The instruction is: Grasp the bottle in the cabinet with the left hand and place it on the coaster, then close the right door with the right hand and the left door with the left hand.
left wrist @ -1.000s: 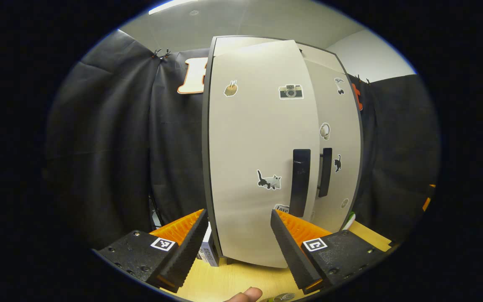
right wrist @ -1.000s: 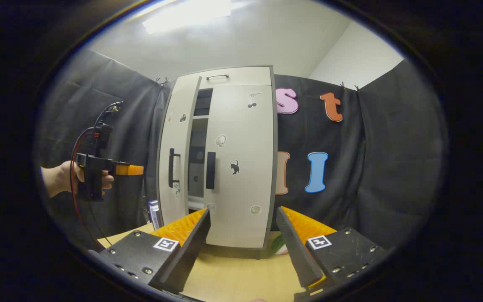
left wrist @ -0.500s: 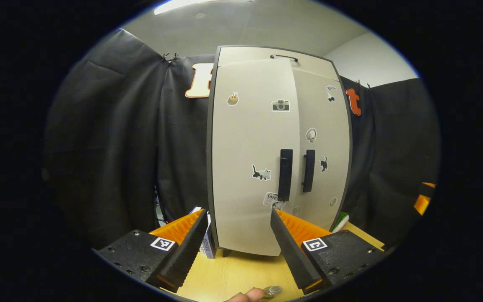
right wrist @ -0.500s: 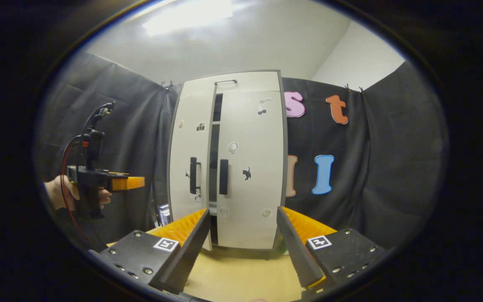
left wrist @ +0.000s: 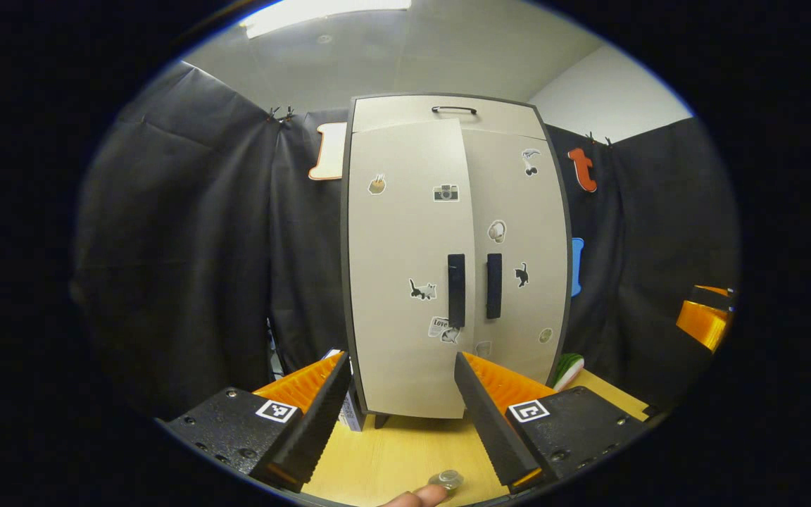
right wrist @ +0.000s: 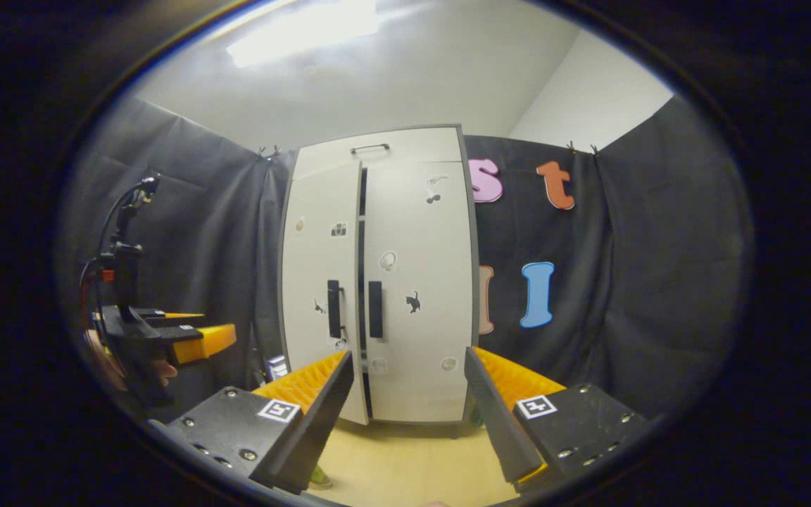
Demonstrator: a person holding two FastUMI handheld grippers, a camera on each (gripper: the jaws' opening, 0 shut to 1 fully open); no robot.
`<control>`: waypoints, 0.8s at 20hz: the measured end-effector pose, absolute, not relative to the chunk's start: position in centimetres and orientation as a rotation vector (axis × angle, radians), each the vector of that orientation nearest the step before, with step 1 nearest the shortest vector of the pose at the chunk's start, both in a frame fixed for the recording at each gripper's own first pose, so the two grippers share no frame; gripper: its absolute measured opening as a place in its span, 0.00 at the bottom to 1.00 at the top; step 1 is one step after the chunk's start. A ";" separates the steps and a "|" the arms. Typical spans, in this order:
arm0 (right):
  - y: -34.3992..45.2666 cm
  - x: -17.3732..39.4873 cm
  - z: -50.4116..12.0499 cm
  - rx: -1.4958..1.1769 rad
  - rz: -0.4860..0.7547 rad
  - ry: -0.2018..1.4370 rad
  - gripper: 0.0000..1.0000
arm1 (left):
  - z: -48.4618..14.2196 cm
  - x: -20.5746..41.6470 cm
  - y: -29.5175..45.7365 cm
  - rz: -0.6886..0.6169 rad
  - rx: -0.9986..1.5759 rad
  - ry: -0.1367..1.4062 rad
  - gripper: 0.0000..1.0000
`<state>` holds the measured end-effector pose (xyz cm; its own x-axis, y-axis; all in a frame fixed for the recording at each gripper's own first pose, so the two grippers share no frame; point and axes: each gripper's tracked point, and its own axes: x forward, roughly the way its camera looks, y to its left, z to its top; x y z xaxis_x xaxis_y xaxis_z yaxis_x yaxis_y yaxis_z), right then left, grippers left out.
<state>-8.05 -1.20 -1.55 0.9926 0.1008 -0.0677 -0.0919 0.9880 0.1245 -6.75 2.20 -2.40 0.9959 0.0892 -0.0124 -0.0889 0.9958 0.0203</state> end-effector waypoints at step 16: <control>0.0 -8.5 0.1 0.078 0.111 -0.004 0.96 | -0.8 -5.4 0.7 0.058 0.028 -0.011 0.94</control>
